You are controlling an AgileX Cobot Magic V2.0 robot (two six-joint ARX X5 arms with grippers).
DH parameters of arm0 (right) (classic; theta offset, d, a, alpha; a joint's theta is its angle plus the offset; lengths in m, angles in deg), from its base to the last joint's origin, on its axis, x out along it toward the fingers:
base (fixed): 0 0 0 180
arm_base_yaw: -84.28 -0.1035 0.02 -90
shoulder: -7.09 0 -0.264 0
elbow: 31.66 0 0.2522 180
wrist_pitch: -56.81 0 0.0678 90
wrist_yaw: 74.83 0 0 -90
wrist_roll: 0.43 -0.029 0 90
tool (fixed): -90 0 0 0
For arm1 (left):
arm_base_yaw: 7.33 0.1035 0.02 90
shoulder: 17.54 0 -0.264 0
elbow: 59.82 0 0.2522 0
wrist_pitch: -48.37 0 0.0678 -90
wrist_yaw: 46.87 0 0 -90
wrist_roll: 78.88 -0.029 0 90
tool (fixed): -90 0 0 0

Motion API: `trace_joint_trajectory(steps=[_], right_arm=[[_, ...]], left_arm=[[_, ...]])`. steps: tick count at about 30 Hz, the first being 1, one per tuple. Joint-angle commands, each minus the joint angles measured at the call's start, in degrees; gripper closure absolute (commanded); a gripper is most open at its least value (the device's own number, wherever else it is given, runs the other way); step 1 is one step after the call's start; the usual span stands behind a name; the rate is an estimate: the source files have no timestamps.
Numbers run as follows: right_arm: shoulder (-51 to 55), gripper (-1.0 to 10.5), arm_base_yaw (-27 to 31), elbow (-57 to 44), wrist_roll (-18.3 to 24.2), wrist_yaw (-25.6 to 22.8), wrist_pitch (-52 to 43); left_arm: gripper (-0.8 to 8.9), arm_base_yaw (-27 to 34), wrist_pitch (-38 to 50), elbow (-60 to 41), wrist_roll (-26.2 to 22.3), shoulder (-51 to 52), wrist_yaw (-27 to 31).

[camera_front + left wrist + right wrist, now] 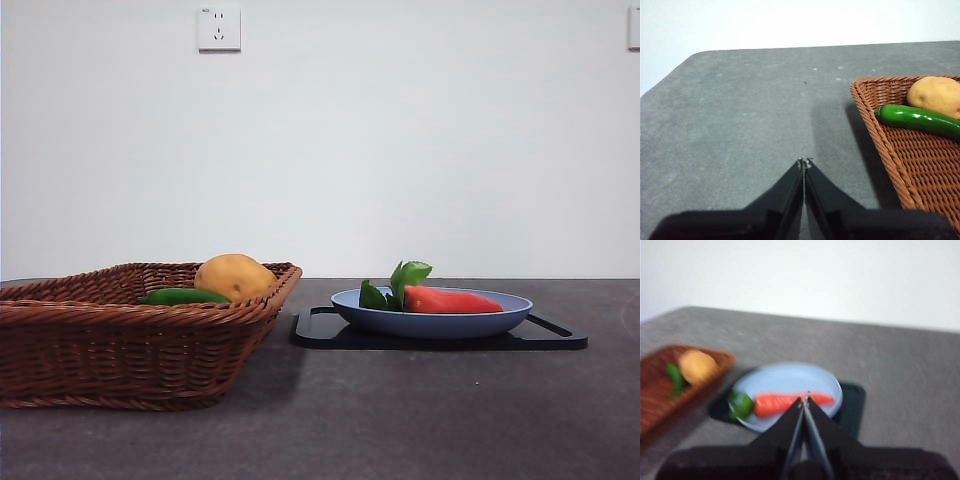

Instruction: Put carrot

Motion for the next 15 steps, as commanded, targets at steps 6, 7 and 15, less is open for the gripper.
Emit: trace_joint_trajectory(steps=[6, 7, 15], right_arm=[[5.0, 9.4, 5.3, -12.3, -2.7, 4.7, -4.9], [5.4, 9.4, 5.3, -12.9, -2.7, 4.7, -4.9], [8.5, 9.4, 5.3, -15.6, -2.6, 4.2, -3.5]], left_arm=[[8.05, 0.2, 0.5, -0.3, 0.5, 0.1, 0.1], [8.05, 0.2, 0.6, -0.3, 0.5, 0.1, 0.1], [8.05, 0.2, 0.6, -0.3, 0.5, 0.1, 0.1]])
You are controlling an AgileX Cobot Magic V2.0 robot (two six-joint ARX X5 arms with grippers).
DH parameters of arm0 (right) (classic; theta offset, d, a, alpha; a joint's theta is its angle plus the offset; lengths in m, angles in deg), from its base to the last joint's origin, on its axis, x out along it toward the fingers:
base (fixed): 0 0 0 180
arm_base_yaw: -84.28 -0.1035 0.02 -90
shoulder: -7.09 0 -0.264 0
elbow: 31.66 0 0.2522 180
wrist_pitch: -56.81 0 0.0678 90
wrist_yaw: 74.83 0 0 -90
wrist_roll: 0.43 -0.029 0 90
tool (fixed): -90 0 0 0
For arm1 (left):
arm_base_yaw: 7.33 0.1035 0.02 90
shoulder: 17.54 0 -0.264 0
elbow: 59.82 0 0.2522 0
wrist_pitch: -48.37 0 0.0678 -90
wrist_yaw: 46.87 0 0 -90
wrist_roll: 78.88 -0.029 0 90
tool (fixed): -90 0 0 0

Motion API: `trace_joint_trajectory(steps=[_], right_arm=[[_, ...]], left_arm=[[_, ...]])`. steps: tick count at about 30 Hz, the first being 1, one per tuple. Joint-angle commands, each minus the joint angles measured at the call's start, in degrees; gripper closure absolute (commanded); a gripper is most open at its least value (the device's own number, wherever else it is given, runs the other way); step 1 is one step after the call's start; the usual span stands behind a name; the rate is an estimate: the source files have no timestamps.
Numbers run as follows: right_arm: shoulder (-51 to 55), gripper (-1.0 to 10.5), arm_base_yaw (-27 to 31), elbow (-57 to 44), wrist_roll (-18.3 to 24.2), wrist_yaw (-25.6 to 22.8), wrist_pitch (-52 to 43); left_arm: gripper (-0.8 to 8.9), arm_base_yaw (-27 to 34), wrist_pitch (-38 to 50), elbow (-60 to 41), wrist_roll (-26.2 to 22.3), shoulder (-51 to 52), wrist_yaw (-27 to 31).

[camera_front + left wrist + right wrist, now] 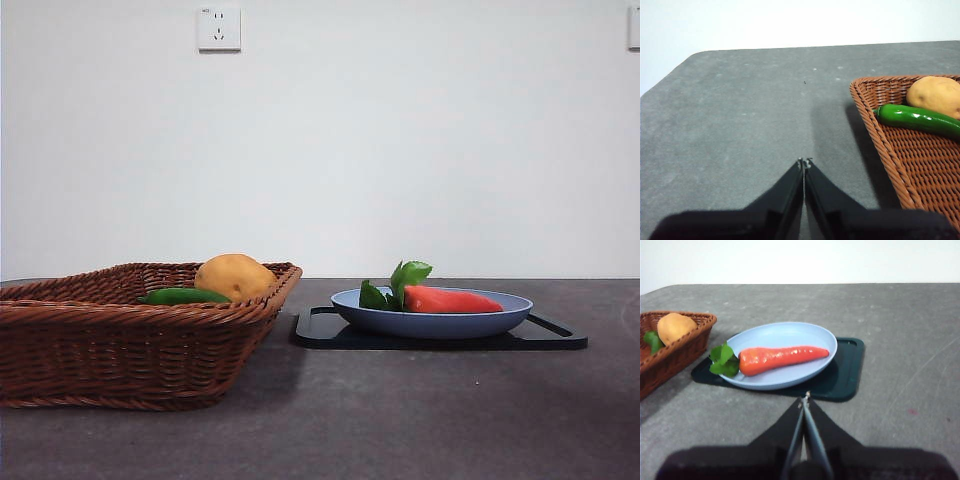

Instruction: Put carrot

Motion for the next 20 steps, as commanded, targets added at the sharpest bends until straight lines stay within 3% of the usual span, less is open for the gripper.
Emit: trace_joint_trajectory(steps=[1, 20], right_arm=[[0.7, 9.4, 0.1, -0.6, -0.3, -0.3, 0.8], [0.7, 9.4, 0.1, -0.6, 0.0, -0.3, 0.5]], left_arm=[[8.05, 0.2, 0.6, -0.3, 0.5, 0.1, 0.1], [8.05, 0.2, 0.6, -0.3, 0.5, 0.1, 0.1]])
